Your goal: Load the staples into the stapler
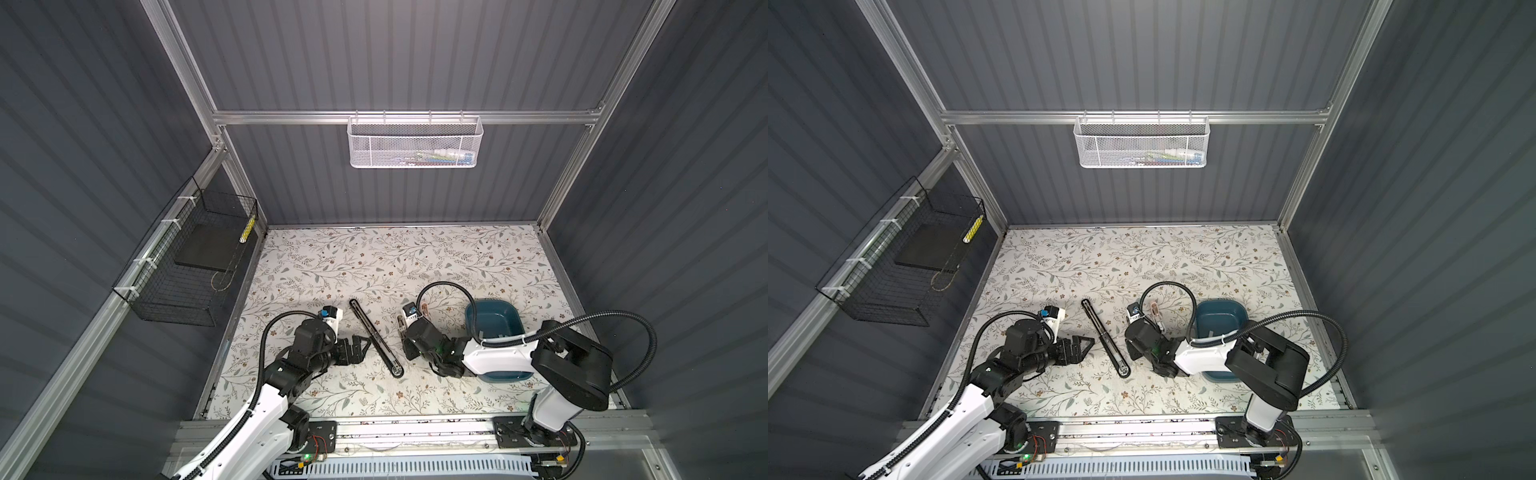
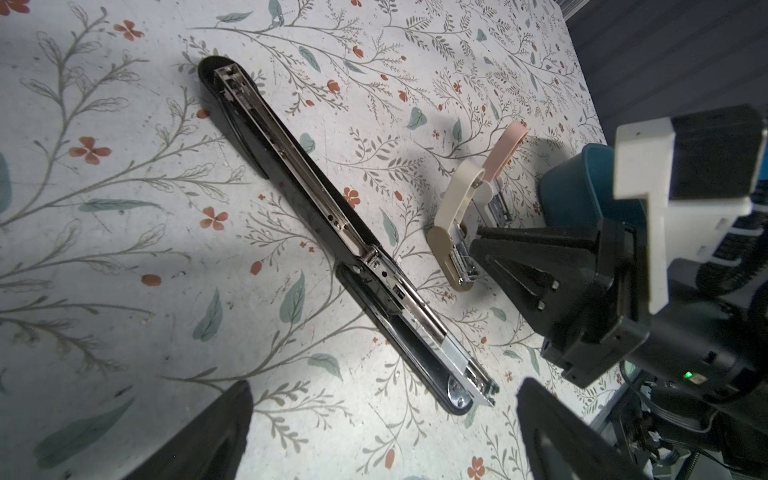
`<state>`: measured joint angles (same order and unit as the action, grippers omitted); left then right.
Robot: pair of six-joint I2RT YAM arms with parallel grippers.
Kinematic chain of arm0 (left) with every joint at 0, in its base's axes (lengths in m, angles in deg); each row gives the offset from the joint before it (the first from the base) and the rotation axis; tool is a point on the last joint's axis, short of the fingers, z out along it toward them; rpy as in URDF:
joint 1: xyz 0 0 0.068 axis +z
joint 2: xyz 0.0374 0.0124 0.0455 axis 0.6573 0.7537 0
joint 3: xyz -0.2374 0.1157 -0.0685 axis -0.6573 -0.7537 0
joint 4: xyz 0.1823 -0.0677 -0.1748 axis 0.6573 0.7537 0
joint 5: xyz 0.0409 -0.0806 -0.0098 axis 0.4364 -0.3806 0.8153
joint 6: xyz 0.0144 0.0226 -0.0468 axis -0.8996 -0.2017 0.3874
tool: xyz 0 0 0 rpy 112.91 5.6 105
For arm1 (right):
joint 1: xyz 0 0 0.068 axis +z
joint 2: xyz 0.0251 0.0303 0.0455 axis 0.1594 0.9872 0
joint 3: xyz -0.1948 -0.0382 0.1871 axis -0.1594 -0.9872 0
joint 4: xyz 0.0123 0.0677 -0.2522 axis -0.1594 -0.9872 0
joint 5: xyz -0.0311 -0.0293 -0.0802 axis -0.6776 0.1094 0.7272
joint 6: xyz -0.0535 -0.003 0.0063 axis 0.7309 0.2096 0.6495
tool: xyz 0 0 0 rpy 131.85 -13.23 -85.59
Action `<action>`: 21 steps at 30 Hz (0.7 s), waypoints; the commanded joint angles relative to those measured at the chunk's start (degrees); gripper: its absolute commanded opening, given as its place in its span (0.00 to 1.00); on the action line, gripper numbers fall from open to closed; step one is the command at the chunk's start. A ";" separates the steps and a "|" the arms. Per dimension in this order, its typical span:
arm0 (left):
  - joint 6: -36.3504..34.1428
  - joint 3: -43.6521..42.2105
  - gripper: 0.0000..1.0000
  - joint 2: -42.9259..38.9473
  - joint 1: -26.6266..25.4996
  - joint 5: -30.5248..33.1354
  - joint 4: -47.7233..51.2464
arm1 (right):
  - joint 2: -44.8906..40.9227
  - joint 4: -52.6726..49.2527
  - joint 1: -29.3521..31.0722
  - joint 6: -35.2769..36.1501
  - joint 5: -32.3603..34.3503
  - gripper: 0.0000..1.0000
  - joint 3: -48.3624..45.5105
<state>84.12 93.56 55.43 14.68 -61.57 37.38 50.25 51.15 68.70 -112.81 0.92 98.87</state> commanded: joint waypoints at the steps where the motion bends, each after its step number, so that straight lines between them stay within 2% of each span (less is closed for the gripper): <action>1: -1.12 -0.37 1.00 -0.01 0.25 -0.37 -0.08 | 1.04 0.06 -0.46 -0.71 0.03 0.10 -0.57; 21: -1.11 -0.27 0.99 0.40 0.22 -0.30 -0.11 | 2.15 0.59 -0.55 -0.90 -1.07 0.09 -0.35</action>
<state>84.12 93.56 55.80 14.68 -61.57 37.38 51.04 51.61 68.35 -113.09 -0.44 98.83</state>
